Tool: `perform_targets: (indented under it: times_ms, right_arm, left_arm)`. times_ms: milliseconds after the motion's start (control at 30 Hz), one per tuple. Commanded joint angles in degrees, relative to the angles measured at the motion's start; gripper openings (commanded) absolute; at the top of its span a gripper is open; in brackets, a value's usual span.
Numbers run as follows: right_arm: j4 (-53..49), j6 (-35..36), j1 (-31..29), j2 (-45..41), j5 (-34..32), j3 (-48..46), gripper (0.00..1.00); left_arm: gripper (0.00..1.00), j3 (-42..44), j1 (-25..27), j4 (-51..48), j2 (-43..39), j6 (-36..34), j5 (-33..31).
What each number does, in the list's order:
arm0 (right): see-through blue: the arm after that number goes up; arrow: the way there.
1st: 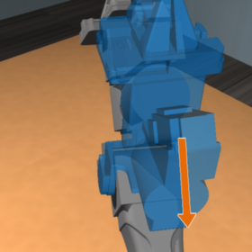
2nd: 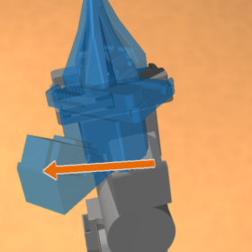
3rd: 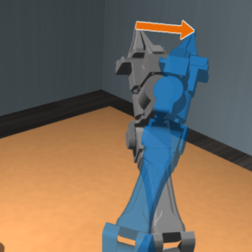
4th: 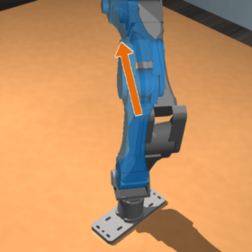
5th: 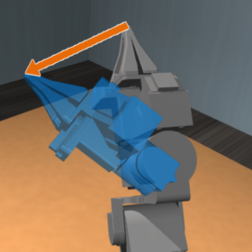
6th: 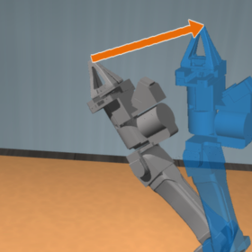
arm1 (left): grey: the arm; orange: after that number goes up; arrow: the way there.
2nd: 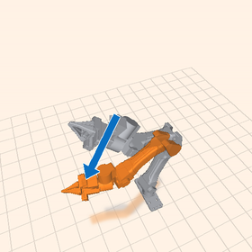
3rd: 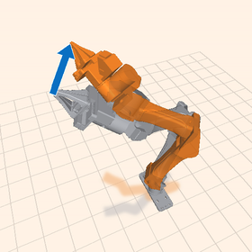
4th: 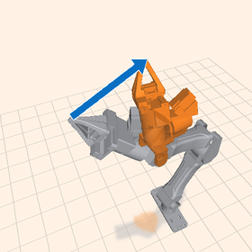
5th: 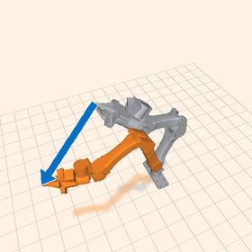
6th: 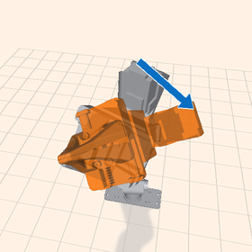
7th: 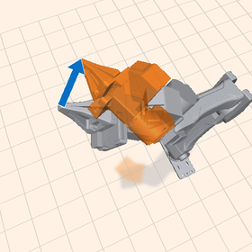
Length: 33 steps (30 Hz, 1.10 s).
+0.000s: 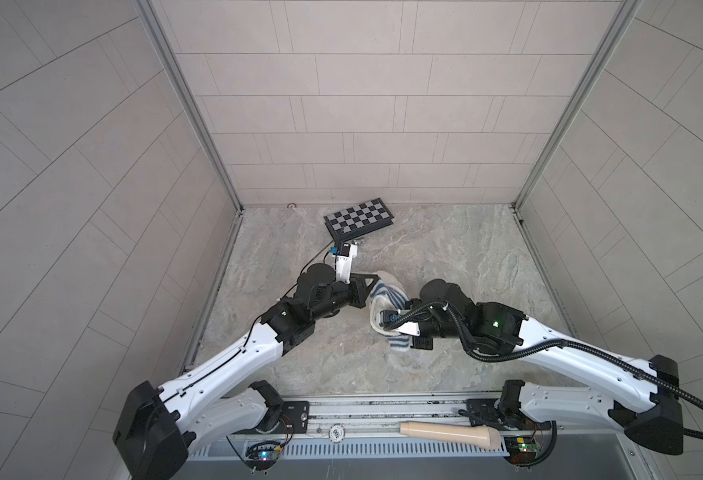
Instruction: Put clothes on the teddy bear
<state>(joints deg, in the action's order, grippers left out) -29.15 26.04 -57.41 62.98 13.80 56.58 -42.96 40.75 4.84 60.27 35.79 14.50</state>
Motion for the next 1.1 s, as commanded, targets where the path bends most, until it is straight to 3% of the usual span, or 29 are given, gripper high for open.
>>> perform_targets:
  times_ms: [0,167,300,433,600,700,833,1067]
  right_arm:
    - [-2.4,2.8,-1.5,-0.7,1.9,1.2,0.0]
    - [-0.3,2.6,-1.9,-3.9,3.7,0.0,0.0]
    - [3.2,-1.1,-1.9,-6.3,1.1,-0.8,0.0]
    - [4.9,-9.3,0.2,-4.5,-4.5,1.3,0.0]
    - [7.6,-19.3,2.7,-3.4,-6.0,3.2,0.0]
    - [13.4,-28.2,7.0,-5.1,-4.5,1.6,0.0]
    - [21.6,-43.3,15.0,-7.3,-1.4,-1.7,0.0]
    - [28.8,-51.8,16.7,-8.6,-1.8,-5.6,0.0]
  left_arm:
    - [0.0,-1.9,0.1,-2.8,1.1,0.6,-5.6]
    - [0.0,-1.6,0.1,-6.8,2.5,-1.8,-10.6]
    - [0.01,0.7,0.1,-0.7,1.7,-2.7,-5.4]
    - [0.25,2.2,0.8,5.4,-1.8,-3.7,-0.7]
    - [0.57,3.4,0.8,3.2,-9.3,-6.1,-2.9]
    - [0.71,3.1,0.7,-0.6,-12.7,-7.3,-3.4]
    - [0.72,6.8,0.7,1.6,-16.1,-5.7,-1.5]
    - [0.53,17.5,0.8,19.4,-13.8,6.7,2.8]
